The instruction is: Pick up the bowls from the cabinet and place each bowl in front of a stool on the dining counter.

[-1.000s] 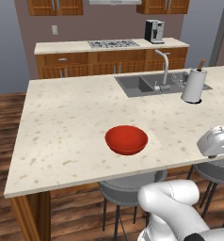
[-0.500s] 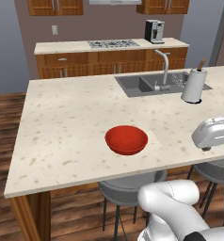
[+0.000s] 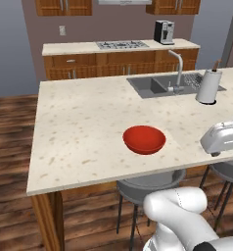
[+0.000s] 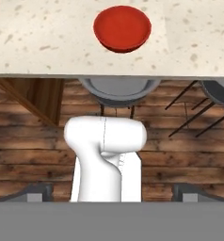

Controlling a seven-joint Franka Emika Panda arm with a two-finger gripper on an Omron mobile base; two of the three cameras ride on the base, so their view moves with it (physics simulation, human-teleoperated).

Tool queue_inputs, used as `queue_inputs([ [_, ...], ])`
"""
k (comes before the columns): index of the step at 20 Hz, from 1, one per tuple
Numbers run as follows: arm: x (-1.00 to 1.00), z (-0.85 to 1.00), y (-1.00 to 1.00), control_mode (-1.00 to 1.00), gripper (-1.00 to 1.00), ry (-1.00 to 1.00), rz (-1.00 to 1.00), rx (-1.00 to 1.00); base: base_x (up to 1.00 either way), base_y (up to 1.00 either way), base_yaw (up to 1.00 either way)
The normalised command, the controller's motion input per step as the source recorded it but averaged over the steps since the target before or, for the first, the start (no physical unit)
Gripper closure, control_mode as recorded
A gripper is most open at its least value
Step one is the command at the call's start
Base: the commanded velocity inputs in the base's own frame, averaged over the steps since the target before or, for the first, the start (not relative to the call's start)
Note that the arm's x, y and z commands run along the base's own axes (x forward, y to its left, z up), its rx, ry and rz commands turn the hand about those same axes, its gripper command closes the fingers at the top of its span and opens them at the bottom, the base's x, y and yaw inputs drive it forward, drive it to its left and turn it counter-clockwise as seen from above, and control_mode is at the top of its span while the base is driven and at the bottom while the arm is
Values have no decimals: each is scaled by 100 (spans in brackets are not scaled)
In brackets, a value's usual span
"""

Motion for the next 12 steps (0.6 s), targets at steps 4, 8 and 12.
queue_inputs([
  [4,0,0,0,100,-100,0,0,0,-54,100,13],
  [8,0,0,0,100,-100,0,0,0,-43,100,11],
  [12,0,0,0,100,-100,0,0,0,-18,100,7],
])
